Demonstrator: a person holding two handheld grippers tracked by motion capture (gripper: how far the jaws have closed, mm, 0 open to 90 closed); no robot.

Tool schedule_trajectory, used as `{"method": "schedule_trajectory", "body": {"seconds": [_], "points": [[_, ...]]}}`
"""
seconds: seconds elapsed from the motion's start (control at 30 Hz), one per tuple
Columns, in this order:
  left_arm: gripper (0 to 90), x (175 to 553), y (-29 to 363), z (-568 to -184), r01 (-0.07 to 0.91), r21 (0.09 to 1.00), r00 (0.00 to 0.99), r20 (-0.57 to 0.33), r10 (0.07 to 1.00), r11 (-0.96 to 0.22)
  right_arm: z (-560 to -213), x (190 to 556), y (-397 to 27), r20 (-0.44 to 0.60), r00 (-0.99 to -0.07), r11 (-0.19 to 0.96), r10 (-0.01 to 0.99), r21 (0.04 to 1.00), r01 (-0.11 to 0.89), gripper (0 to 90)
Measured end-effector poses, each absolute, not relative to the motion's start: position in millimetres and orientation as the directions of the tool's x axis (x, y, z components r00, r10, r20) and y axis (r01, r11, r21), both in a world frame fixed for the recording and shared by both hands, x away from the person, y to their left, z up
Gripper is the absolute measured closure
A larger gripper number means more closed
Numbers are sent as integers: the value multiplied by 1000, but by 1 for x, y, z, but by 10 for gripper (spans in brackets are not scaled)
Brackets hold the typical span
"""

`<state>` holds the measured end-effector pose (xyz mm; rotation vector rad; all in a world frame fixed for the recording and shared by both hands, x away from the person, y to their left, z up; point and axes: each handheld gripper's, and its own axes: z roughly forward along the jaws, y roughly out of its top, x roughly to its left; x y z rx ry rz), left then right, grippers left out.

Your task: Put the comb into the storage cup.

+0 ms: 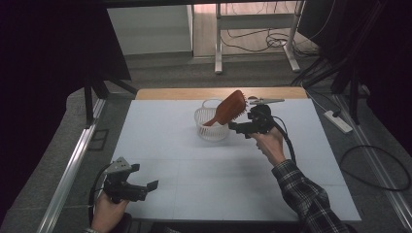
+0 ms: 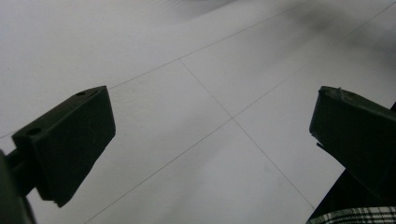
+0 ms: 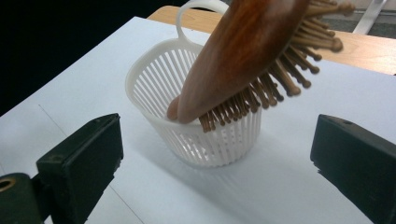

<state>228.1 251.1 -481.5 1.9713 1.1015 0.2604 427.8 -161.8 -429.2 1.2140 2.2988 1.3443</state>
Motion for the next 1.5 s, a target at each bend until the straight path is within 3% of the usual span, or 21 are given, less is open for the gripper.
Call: {"method": "schedule_trajectory", "body": {"seconds": [1.0,1.5], "points": [[10,228,253,-482,605,757,597,-227,769,-246,-436,407,-170,111,-704,393,702,764,512,0],[0,228,254,-481,603,761,590,-226,775,-237,-443,396,-168,92,-716,409,692,768,493,0]]}}
